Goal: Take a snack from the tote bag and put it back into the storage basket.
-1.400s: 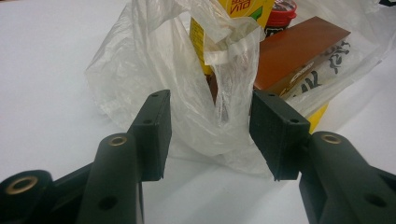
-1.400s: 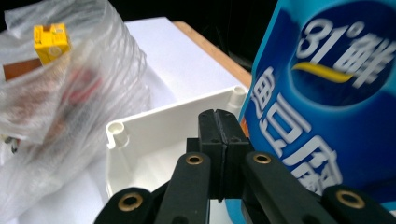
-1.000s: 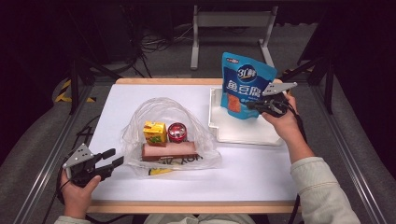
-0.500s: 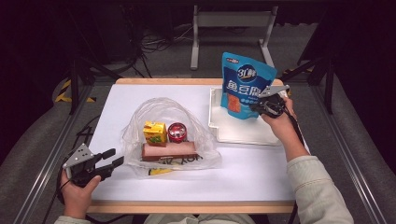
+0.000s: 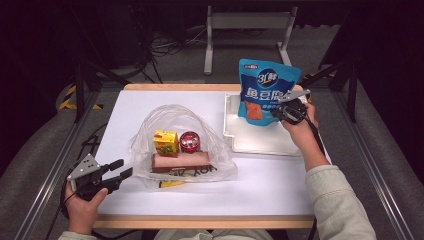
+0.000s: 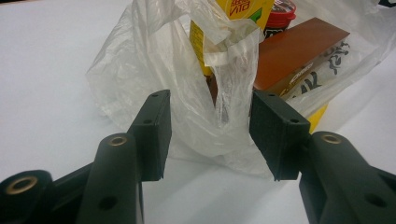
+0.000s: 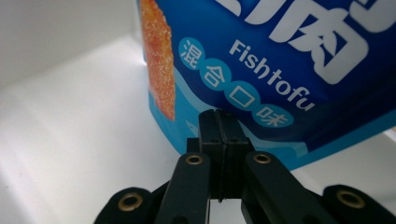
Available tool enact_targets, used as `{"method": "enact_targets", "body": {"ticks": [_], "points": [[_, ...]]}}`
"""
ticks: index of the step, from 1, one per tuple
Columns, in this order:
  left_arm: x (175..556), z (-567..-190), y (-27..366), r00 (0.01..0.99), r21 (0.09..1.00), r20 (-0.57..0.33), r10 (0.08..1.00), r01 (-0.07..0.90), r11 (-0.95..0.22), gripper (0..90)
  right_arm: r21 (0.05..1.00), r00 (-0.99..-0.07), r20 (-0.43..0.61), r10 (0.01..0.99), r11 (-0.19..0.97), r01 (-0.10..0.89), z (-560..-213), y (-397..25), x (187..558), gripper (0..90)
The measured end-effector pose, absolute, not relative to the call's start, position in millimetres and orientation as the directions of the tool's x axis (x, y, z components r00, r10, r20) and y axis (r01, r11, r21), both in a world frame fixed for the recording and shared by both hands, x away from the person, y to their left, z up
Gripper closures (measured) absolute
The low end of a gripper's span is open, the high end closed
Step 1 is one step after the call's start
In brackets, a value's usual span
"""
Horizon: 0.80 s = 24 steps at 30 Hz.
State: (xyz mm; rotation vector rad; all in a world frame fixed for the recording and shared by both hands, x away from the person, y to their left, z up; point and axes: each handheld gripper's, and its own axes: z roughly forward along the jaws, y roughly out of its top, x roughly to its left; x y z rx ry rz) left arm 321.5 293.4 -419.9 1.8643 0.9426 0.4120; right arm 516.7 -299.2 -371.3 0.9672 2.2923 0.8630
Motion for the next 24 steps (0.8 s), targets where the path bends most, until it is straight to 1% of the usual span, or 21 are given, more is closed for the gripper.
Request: {"method": "enact_targets", "body": {"ticks": [2,8,9,12,16,20,22,24], "points": [[321,-420,293,0.642,0.873,-0.119,0.757,0.431,-0.227,49.5,0.713,-0.614,-0.195,0.765,0.541,0.446,-371,-299,517,89.9],[322,-420,294,0.640,0.876,-0.120,0.759,0.429,-0.223,49.5,0.723,-0.636,-0.159,0.755,0.528,0.446,-370,-295,513,89.9],[321,-420,294,0.640,0.875,-0.119,0.759,0.429,-0.225,49.5,0.747,-0.650,-0.135,0.748,0.508,0.429,-365,-294,508,89.7],[321,-420,294,0.640,0.875,-0.119,0.759,0.430,-0.225,49.5,0.794,-0.670,-0.075,0.738,0.451,0.408,-354,-290,502,85.4],[321,-420,294,0.640,0.876,-0.119,0.759,0.428,-0.223,49.5,0.823,-0.696,-0.054,0.716,0.426,0.375,-342,-283,495,81.1],[321,-420,294,0.639,0.876,-0.118,0.760,0.427,-0.224,49.3,0.850,-0.720,-0.020,0.694,0.391,0.353,-327,-272,488,72.5],[321,-420,294,0.639,0.876,-0.119,0.760,0.428,-0.223,49.0,0.856,-0.732,-0.013,0.681,0.386,0.344,-324,-269,486,70.8],[321,-420,295,0.639,0.878,-0.115,0.761,0.424,-0.223,48.9,0.872,-0.759,0.019,0.651,0.361,0.332,-319,-262,481,66.4]]}}
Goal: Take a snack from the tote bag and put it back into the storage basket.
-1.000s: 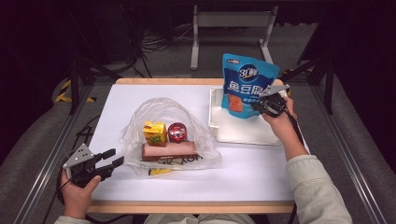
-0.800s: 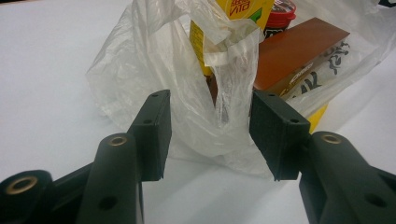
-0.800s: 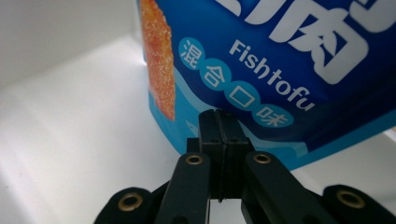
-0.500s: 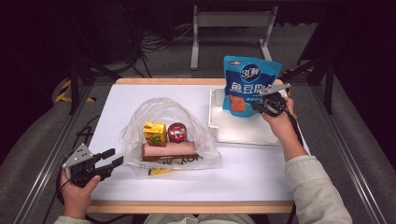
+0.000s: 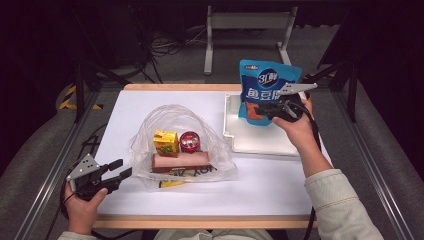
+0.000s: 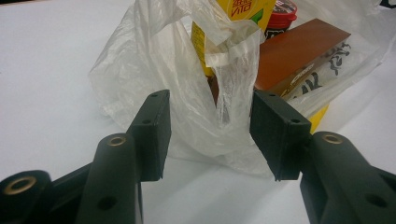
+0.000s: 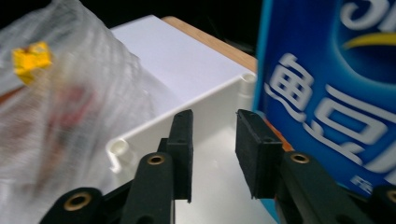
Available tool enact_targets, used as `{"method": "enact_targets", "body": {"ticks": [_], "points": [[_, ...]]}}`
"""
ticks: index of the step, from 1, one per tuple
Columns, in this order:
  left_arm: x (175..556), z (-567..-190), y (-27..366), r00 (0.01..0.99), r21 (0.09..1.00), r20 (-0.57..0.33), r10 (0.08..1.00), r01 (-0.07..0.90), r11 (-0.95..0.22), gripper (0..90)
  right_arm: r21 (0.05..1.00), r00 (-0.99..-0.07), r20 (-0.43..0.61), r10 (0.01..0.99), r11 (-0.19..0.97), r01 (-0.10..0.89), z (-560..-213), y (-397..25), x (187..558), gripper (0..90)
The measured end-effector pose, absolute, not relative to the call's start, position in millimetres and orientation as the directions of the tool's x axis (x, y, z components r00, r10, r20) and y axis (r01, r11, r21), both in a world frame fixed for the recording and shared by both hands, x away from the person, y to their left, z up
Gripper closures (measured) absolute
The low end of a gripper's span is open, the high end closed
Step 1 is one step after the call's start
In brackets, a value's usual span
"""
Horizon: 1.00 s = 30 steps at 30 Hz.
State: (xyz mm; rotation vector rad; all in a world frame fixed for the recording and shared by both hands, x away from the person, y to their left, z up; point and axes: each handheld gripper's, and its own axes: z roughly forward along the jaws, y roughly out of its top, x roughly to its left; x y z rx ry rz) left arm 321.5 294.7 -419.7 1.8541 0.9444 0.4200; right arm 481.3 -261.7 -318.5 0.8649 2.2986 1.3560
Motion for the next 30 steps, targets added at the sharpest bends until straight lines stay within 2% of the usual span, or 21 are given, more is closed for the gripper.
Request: {"method": "enact_targets", "body": {"ticks": [12,24,30], "points": [[321,-420,294,0.637,0.877,-0.117,0.762,0.426,-0.221,48.4,0.900,-0.836,0.098,0.539,0.311,0.306,-296,-229,464,53.6],[322,-420,296,0.630,0.878,-0.120,0.767,0.429,-0.215,48.0,0.900,-0.915,0.096,0.392,0.358,0.248,-280,-184,443,43.4],[322,-420,295,0.632,0.877,-0.118,0.766,0.428,-0.218,48.0,0.895,-0.935,0.098,0.340,0.381,0.233,-278,-167,437,42.0]]}}
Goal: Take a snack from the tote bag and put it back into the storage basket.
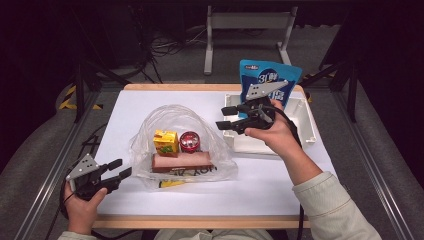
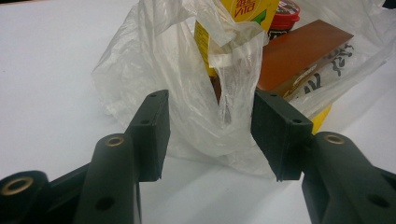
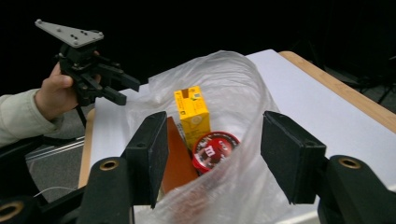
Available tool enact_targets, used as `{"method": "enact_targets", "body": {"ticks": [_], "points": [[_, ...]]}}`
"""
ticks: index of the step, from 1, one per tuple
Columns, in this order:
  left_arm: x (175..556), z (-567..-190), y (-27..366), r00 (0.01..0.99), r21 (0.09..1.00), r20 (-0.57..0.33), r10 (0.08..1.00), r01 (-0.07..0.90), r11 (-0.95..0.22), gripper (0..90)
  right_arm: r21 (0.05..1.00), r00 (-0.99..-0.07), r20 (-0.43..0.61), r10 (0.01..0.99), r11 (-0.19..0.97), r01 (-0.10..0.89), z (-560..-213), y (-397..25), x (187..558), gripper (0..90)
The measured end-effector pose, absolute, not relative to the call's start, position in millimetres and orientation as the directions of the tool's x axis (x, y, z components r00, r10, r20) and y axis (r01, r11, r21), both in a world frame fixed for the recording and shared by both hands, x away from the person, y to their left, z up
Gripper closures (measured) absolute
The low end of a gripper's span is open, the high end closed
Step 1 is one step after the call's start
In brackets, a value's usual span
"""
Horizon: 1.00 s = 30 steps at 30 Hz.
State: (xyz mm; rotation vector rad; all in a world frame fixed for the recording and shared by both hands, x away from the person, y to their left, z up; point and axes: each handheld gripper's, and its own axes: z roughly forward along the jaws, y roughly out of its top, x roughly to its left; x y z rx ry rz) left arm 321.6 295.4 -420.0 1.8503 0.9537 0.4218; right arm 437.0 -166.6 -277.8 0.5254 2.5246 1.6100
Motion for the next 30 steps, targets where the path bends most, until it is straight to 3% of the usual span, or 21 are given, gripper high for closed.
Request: {"method": "enact_targets", "body": {"ticks": [30], "points": [[315,-420,301,0.626,0.878,-0.118,0.771,0.428,-0.214,48.0,0.852,-0.976,0.103,0.193,0.490,0.186,-305,-93,425,41.7]]}}
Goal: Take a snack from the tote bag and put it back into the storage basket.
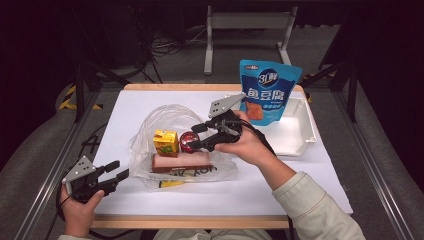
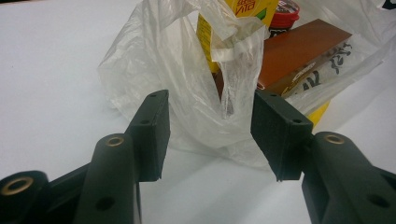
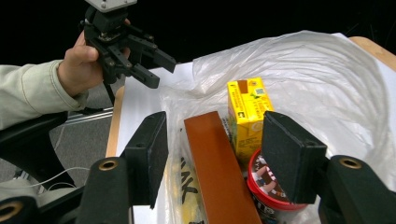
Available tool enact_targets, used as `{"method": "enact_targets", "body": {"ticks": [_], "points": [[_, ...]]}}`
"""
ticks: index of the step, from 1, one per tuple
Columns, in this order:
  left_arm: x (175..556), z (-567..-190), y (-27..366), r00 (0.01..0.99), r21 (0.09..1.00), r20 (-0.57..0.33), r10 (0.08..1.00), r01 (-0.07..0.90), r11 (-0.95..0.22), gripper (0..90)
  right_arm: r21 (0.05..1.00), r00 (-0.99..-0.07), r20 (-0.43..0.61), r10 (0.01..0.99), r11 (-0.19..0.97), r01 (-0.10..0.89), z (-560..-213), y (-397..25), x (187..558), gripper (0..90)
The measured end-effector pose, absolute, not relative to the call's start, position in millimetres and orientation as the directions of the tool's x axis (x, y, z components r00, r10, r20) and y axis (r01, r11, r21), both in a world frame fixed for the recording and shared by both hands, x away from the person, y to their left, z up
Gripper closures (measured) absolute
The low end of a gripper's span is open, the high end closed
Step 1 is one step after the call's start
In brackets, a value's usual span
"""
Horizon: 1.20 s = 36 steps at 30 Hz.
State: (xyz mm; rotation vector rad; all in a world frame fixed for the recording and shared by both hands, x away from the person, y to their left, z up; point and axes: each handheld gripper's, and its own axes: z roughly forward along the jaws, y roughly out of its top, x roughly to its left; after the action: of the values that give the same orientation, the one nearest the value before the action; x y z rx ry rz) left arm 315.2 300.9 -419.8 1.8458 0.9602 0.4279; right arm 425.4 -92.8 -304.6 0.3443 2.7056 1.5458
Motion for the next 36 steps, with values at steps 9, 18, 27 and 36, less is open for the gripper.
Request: {"method": "enact_targets", "body": {"ticks": [9,18,27,36], "points": [[316,-420,300,0.626,0.878,-0.122,0.770,0.430,-0.210,48.0,0.836,-0.979,0.112,0.171,0.516,0.186,-315,-81,423,41.1],[316,-419,299,0.629,0.879,-0.120,0.768,0.427,-0.213,48.0,0.815,-0.984,0.103,0.147,0.555,0.168,-323,-69,419,41.0],[318,-420,299,0.632,0.879,-0.118,0.766,0.426,-0.216,48.0,0.776,-0.988,0.090,0.126,0.613,0.149,-332,-60,418,42.4],[319,-420,298,0.638,0.879,-0.122,0.761,0.426,-0.216,47.9,0.744,-0.990,0.093,0.108,0.653,0.141,-339,-53,417,42.4]]}}
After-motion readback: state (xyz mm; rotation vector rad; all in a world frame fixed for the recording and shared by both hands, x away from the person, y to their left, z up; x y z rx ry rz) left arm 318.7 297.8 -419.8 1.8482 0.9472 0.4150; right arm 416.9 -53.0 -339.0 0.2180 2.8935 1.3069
